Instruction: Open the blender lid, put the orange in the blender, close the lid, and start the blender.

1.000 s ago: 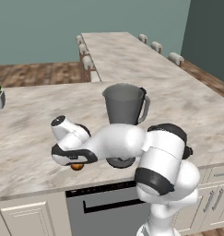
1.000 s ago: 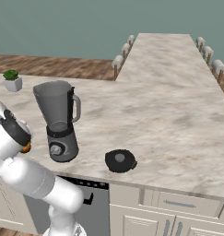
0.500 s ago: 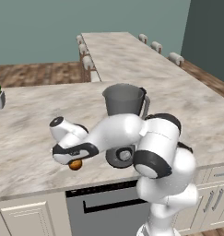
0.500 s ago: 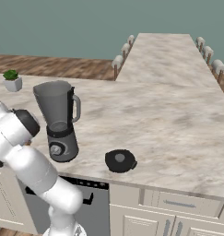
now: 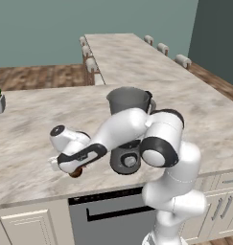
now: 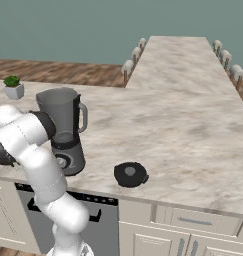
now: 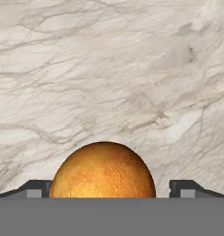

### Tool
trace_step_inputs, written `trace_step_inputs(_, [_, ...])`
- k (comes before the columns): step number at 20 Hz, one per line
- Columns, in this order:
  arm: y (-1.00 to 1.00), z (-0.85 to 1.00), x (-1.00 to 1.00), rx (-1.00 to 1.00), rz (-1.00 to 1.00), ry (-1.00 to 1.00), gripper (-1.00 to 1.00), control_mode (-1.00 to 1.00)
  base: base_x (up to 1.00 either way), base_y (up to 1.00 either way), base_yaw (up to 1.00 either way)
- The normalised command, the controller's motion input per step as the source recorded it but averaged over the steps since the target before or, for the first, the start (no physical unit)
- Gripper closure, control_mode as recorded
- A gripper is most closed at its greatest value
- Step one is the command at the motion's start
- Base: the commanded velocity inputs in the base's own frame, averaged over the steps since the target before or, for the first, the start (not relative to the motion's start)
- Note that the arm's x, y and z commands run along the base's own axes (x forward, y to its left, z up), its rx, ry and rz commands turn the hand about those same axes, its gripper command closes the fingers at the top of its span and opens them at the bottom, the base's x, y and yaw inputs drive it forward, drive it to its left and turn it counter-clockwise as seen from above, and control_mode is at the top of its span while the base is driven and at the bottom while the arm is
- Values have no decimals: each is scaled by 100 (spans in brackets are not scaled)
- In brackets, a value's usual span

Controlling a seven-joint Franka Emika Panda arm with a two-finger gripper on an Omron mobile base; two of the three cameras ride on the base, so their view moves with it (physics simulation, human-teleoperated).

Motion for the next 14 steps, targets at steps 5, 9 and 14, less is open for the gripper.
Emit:
trace_step_inputs(5, [-2,-39,-6,0,0,0,100,-100,0,0,0])
trace_step_inputs(9, [-22,0,-38,2,0,-8,100,-100,0,0,0])
trace_step_inputs(14, [-23,62,-47,0,-1,-23,100,-100,0,0,0])
